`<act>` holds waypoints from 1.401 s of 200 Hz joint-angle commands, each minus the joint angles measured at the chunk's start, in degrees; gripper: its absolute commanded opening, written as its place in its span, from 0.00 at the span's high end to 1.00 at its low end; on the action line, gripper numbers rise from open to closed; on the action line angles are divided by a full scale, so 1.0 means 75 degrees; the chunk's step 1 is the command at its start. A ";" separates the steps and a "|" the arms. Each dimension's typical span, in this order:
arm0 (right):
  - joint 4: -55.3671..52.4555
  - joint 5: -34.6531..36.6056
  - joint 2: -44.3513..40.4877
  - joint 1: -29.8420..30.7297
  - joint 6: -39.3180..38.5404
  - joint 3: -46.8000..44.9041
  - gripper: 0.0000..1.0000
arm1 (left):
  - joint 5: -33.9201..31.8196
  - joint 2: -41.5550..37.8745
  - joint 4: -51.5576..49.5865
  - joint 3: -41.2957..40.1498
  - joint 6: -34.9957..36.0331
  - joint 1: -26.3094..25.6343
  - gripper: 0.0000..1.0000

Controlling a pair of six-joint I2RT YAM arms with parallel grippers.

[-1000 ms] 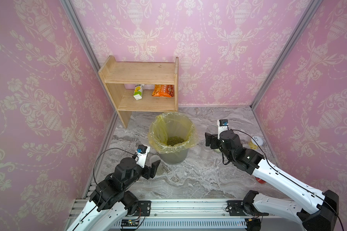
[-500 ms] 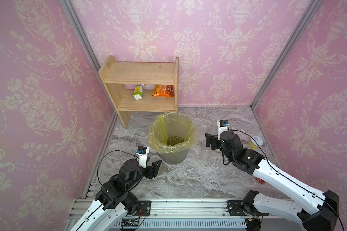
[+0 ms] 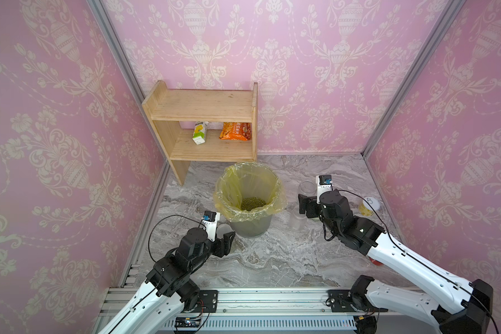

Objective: Empty moldy mung beans from jars
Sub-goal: Pick up the jar from the center of the board.

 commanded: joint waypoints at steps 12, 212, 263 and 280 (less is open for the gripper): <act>-0.0079 0.0122 -0.0090 -0.0066 0.0186 -0.0030 0.08 | -0.0234 -0.0050 0.0136 -0.0164 0.0036 0.0029 0.30; 0.0472 -0.2147 0.0006 -0.0084 -0.0025 0.0222 0.07 | -0.0805 -0.0802 -0.1367 0.1541 -0.1029 0.0033 0.67; 0.0667 -0.3056 -0.0019 -0.0086 -0.0235 0.0442 0.06 | -0.0654 -0.0188 -0.2448 0.3575 -0.0531 0.0032 0.67; 0.0898 -0.3390 -0.0060 -0.0083 -0.0244 0.0424 0.05 | -0.0412 -0.0116 -0.2582 0.4117 -0.0503 0.0038 0.67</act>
